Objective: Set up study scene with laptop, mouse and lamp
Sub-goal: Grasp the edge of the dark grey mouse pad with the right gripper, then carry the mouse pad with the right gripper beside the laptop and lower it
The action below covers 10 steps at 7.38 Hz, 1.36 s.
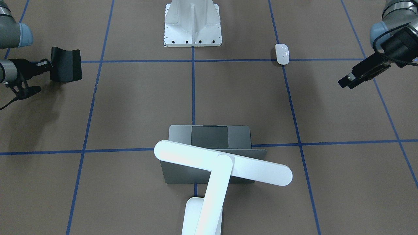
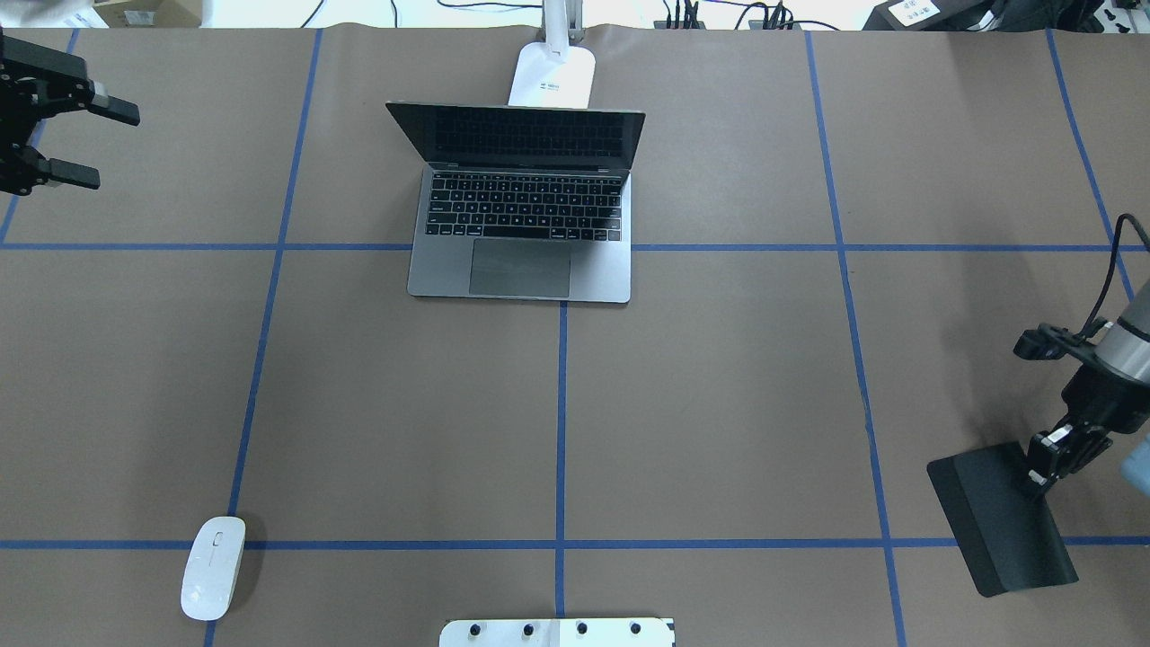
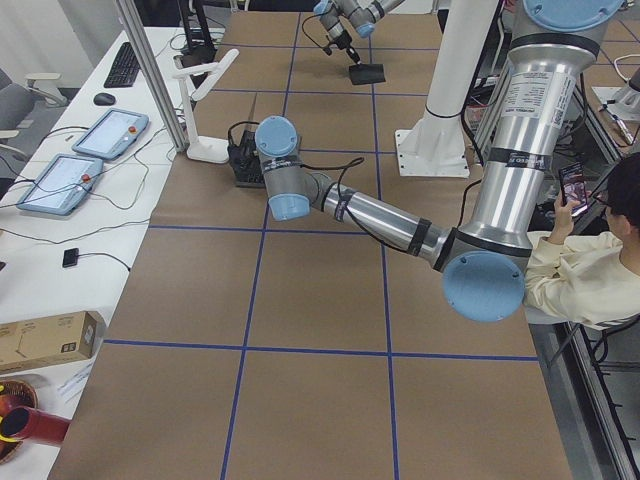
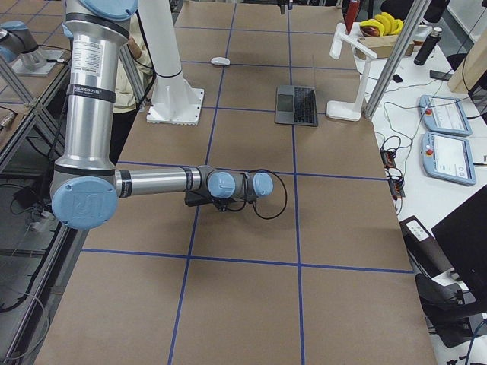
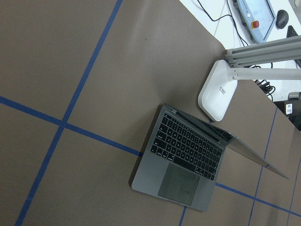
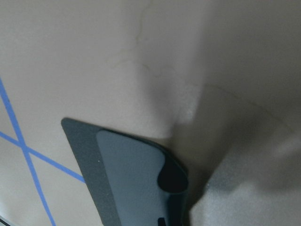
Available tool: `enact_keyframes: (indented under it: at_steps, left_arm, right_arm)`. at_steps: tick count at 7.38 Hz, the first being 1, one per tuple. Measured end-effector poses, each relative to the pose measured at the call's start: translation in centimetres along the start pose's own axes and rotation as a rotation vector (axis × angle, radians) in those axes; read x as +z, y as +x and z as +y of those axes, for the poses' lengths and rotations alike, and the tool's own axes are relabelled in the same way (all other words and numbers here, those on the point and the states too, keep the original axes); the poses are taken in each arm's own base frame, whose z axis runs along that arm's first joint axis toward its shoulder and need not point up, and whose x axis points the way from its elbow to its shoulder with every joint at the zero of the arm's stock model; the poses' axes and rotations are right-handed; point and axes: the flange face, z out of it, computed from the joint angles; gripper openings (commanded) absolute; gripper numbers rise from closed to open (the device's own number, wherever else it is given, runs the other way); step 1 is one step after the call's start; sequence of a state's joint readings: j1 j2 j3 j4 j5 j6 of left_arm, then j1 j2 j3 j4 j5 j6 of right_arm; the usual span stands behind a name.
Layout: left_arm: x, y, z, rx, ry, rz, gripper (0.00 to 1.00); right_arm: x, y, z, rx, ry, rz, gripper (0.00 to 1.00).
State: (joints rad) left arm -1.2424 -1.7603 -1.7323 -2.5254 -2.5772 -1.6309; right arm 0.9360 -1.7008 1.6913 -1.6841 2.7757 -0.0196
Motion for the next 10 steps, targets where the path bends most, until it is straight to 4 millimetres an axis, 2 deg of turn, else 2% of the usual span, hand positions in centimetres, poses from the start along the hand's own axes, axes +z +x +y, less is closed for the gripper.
enact_keyframes:
  at_steps: [1, 3, 4, 5, 7, 8, 10]
  left_arm:
    - [-0.3, -0.9, -0.3, 0.009, -0.001, -0.008, 1.0]
    - [-0.9, -4.2, -1.9, 0.053, 0.012, -0.048, 1.0]
    - [-1.2, -6.7, -3.4, 0.085, 0.024, -0.077, 1.0]
    - [-1.9, -10.6, -5.1, 0.121, 0.039, -0.116, 1.0]
    - [-3.3, -18.1, -7.9, 0.203, 0.059, -0.192, 1.0]
    - [-3.9, -21.0, -9.1, 0.241, 0.063, -0.221, 1.0]
    - [-4.6, -25.0, -10.5, 0.325, 0.077, -0.279, 1.0]
  right_arm:
    - [-2.4, -0.4, -0.2, 0.0, 0.054, 0.007, 0.0]
    - [-8.3, -1.8, -1.6, 0.02, 0.178, 0.049, 0.0]
    - [-11.2, -3.0, -2.1, 0.034, 0.238, 0.079, 0.0]
    - [-13.6, -4.6, -2.6, 0.045, 0.292, 0.123, 0.0]
    - [-17.3, -8.2, -3.9, 0.105, 0.389, 0.199, 0.0]
    - [-19.0, -10.5, -4.9, 0.151, 0.441, 0.236, 0.0]
    - [-22.0, -15.9, -7.5, 0.226, 0.521, 0.286, 0.0]
